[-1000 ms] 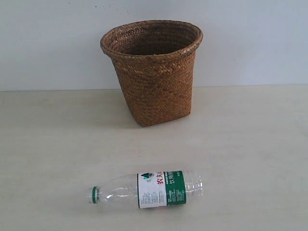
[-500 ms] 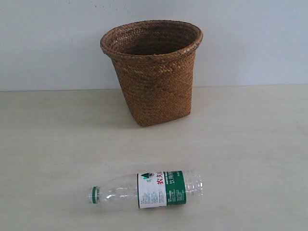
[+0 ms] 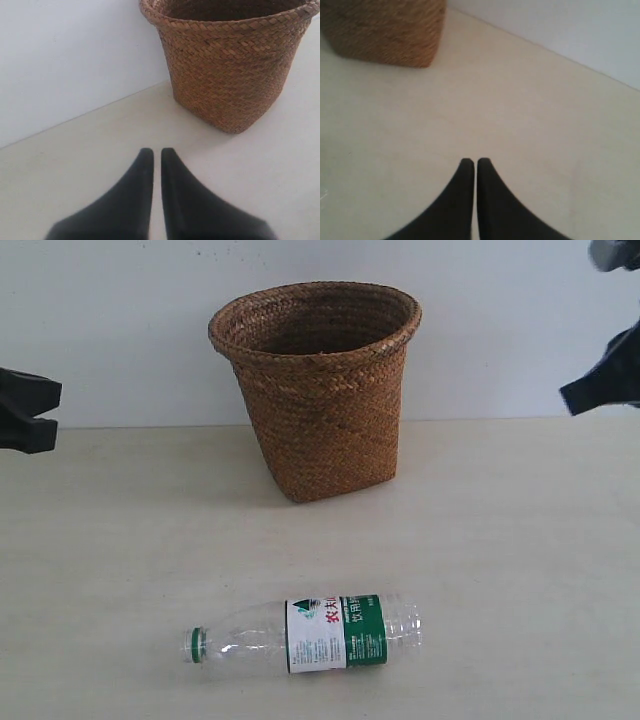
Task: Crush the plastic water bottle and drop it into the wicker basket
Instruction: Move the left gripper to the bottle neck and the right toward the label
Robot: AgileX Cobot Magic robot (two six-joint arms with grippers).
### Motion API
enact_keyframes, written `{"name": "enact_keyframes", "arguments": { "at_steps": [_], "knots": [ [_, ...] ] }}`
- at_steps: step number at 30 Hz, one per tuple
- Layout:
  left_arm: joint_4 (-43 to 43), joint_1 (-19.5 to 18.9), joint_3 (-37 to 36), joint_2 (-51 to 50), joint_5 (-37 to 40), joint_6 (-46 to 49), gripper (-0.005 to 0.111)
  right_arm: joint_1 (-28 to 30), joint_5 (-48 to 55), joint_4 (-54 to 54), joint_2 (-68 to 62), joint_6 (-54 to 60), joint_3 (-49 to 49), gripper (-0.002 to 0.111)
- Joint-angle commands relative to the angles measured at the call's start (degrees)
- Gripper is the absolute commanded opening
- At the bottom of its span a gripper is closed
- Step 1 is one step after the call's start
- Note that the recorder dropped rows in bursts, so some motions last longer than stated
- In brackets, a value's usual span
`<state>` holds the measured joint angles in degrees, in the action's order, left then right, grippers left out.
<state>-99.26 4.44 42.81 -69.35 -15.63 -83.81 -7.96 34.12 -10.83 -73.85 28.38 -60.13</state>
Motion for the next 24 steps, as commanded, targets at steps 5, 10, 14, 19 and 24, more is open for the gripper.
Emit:
{"name": "enact_keyframes", "arguments": {
  "at_steps": [5,10,14,19,24],
  "knots": [
    [-0.69,0.30,0.70,-0.27,12.34,23.25,0.005,-6.41,3.08,-0.56,-3.33,7.97,-1.50,0.000],
    [-0.69,0.30,0.70,-0.27,30.54,31.82,0.005,-6.41,3.36,-0.56,-3.33,8.19,-1.50,0.000],
    [14.28,0.30,0.70,-0.27,44.13,31.82,0.005,-6.41,3.56,-0.56,-3.33,9.20,-1.50,0.000],
    [39.99,0.18,0.70,-0.27,47.68,48.45,0.005,-6.41,3.62,-0.66,-3.33,9.21,-1.50,0.000],
    [67.30,0.33,0.74,-0.27,42.48,75.64,0.005,-6.41,5.08,-2.44,-3.33,9.21,-1.50,0.000]
  ]
}}
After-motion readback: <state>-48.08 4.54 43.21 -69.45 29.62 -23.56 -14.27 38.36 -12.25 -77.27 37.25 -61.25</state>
